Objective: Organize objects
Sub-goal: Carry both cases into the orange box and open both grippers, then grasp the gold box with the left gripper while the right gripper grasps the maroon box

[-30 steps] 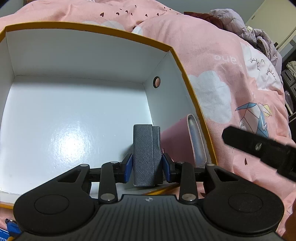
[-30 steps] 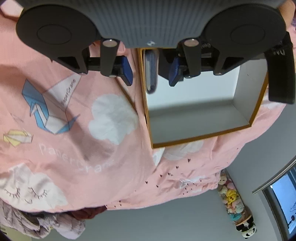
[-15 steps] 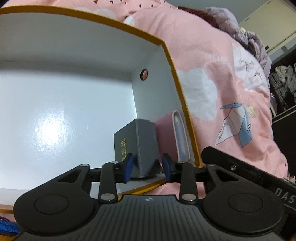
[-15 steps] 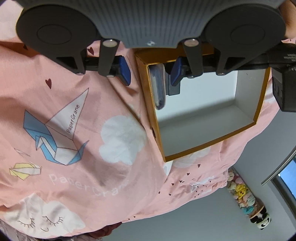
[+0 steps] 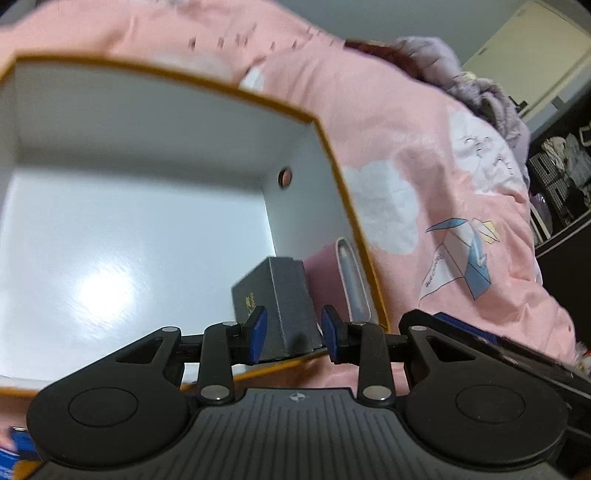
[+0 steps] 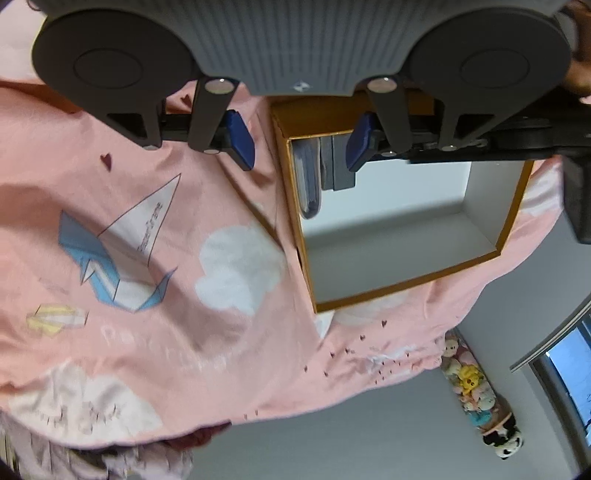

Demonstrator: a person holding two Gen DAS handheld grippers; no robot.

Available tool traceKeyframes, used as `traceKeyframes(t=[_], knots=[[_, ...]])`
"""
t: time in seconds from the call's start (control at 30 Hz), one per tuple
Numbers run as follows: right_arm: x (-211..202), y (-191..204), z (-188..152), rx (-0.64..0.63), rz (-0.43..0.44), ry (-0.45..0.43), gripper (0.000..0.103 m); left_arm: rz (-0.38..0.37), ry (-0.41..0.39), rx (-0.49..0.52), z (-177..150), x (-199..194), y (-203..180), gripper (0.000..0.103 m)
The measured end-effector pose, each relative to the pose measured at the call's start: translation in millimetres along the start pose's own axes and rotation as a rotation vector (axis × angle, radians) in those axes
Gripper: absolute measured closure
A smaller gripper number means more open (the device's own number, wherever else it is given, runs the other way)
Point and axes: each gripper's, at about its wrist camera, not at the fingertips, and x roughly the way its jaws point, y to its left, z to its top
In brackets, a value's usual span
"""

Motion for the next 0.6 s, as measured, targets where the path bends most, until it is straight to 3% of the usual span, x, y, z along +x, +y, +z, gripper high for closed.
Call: traceKeyframes(t=[0.1, 0.2, 0.37, 0.6], knots=[[-14, 7, -10, -0.046, 0.001, -0.094, 0.046, 0.046, -0.086, 0.099, -9, -29, -7, 0.067], [-17, 15, -15, -0.119, 0.000, -0.047, 0.045, 0.085, -0.147, 0.200, -19, -59, -12, 0.067], [-24, 24, -29, -0.149, 0.085, 0.031, 0.046, 0.041, -0.083, 0.243, -32, -97, -2, 0.067], [-14, 52, -61, -0.269, 0.104, 0.145, 0.062, 0.124, -0.027, 0.284, -66, -121, 15, 0.067]])
